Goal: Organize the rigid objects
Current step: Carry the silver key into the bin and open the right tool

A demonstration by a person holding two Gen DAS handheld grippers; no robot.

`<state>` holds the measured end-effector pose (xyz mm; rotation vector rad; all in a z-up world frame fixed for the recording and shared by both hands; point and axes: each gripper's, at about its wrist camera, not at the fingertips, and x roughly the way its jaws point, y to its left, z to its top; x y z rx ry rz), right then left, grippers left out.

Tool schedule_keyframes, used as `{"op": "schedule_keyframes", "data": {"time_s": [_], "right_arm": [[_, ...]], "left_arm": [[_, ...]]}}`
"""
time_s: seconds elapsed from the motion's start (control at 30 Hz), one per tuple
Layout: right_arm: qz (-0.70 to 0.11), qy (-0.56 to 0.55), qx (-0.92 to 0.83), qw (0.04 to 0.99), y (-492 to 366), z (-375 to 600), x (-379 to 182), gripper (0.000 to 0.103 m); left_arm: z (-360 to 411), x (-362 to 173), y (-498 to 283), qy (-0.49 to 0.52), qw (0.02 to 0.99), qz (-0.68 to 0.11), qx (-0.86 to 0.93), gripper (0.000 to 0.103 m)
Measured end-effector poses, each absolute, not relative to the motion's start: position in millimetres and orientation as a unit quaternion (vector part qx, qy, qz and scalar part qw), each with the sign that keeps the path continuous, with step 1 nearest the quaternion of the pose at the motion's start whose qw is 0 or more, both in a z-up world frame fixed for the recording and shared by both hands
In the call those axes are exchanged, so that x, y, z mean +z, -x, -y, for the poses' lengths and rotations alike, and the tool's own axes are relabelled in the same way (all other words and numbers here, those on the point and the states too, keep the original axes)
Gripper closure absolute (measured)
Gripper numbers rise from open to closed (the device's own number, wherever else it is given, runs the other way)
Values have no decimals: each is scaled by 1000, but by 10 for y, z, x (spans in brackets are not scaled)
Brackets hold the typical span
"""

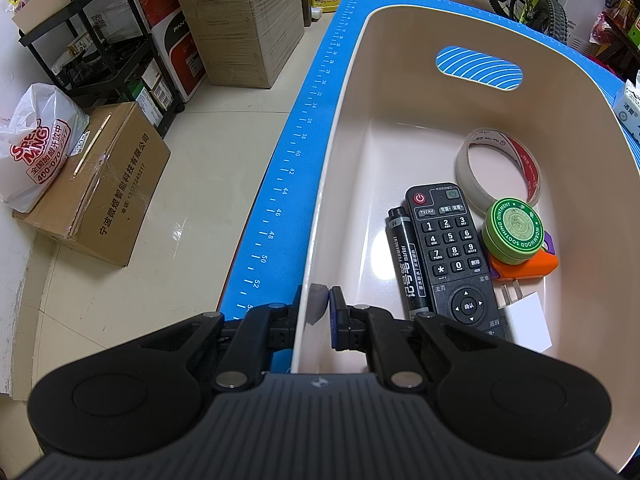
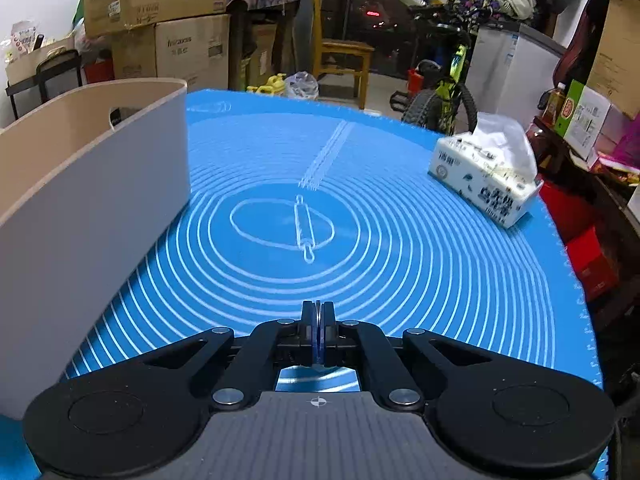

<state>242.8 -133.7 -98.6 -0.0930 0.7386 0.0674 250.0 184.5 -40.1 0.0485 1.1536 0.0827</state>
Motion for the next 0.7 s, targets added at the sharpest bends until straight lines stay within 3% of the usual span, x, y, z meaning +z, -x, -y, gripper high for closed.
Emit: {"op": "schedule_keyframes", "data": {"time_s": [0.7], "right_arm": [[-230, 38, 131, 964, -2514, 601, 357, 90]], "left_arm": [[-1838, -400, -2498, -21, 837, -545, 39, 91]]}}
